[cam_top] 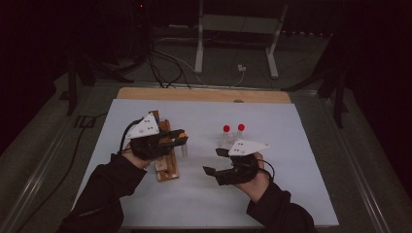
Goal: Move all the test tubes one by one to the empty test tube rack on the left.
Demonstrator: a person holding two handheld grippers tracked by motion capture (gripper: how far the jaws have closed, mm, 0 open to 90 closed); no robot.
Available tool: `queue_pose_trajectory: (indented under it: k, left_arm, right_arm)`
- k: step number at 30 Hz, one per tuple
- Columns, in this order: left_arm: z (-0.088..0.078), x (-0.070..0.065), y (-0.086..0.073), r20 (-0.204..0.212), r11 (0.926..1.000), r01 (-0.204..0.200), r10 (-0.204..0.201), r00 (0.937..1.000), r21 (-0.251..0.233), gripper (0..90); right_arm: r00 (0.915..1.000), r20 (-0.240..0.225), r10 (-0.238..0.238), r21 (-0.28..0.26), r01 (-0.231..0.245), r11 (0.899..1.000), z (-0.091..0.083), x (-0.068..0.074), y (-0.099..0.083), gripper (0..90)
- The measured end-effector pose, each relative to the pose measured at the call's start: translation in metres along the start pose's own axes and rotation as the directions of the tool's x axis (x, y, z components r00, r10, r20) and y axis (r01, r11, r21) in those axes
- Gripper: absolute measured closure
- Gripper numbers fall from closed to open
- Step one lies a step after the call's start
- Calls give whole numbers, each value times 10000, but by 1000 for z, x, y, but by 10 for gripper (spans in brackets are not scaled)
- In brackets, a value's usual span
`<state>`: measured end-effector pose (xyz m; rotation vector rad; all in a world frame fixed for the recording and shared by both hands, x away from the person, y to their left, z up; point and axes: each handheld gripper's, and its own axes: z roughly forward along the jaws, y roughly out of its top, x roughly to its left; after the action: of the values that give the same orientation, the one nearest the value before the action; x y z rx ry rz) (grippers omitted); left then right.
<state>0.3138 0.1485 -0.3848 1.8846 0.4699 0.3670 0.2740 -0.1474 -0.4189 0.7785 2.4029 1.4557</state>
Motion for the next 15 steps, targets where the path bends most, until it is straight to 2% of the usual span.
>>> queue_pose_trajectory:
  k: [3, 8, 11, 15]
  left_arm:
    - [-8, 7, -1, -311, 10000, 73, -73, 9995, -25, 718]
    - [-21, 17, -2, -783, 9996, 250, -259, 9966, -127, 718]
    - [-27, 22, -3, -1055, 9995, 264, -279, 9940, -154, 718]
    - [-36, 30, -5, -1399, 9991, 369, -393, 9894, -198, 718]
  right_arm:
    - [9998, 197, -21, -27, 22, 10000, 0, 1, 0, 145]
    - [9991, 367, 220, -240, -211, 9995, -1, 1, 1, 29]
    - [9984, 479, 299, -300, -285, 9991, -1, 0, 1, 0]
    - [9988, 395, 299, -318, -287, 9991, -2, 0, 0, 0]
